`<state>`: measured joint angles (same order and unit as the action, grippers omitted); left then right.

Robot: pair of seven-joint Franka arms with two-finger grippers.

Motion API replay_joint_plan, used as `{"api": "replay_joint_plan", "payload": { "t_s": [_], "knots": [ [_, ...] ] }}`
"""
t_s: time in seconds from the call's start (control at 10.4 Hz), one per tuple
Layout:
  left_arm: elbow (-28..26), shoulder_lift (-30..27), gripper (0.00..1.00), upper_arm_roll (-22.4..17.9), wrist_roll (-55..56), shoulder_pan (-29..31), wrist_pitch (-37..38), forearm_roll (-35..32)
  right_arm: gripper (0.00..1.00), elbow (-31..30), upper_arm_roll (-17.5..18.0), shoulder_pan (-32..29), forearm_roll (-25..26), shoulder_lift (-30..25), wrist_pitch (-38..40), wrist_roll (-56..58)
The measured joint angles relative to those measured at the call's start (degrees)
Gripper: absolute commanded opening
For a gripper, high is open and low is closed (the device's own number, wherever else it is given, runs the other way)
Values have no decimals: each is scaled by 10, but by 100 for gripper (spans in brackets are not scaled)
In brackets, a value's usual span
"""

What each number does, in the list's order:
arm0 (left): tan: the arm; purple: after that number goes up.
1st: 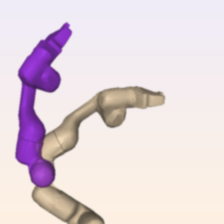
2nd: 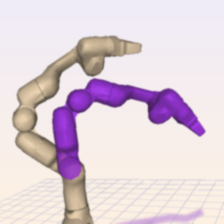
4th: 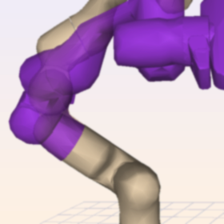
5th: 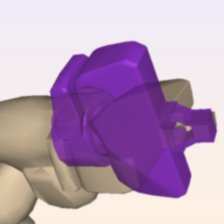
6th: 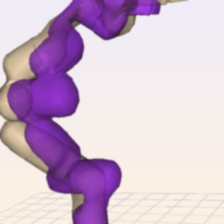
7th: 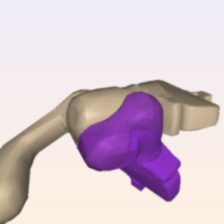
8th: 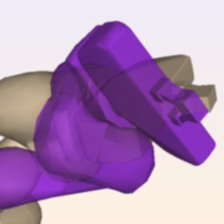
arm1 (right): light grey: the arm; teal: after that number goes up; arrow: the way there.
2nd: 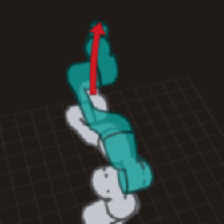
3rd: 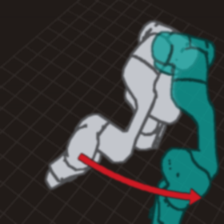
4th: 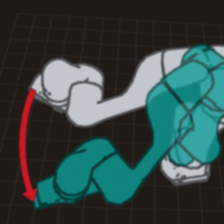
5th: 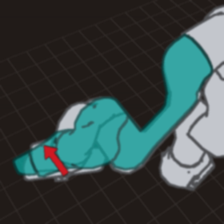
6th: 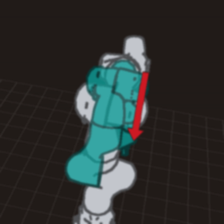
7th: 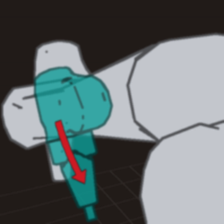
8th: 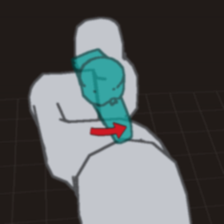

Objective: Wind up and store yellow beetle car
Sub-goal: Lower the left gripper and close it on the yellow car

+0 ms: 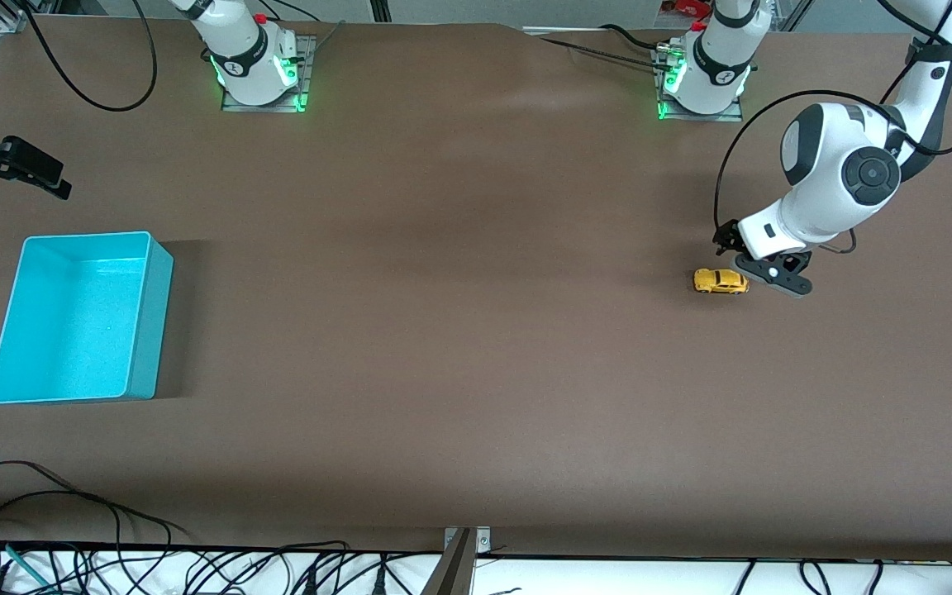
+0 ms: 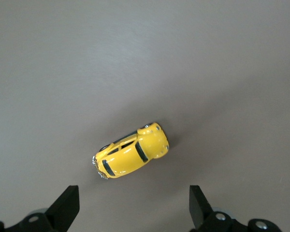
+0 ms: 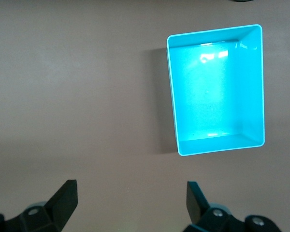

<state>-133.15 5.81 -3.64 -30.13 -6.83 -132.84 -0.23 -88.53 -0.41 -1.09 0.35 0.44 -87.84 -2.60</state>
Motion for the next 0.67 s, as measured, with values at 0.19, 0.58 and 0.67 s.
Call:
{"api": "replay_joint_plan", "payload": {
  "t_s": [0.19, 0.58, 0.67],
  "knots": [
    [-6, 5, 100, 0, -127, 1, -1, 0, 100, 0, 1, 0, 0, 0, 0, 0],
    [-17, 29, 100, 0, -395, 2, -49, 0, 100, 0, 1, 0, 0, 0, 0, 0],
    [-19, 42, 99, 0, -446, 2, -74, 0, 100, 0, 1, 0, 0, 0, 0, 0]
  ]
}}
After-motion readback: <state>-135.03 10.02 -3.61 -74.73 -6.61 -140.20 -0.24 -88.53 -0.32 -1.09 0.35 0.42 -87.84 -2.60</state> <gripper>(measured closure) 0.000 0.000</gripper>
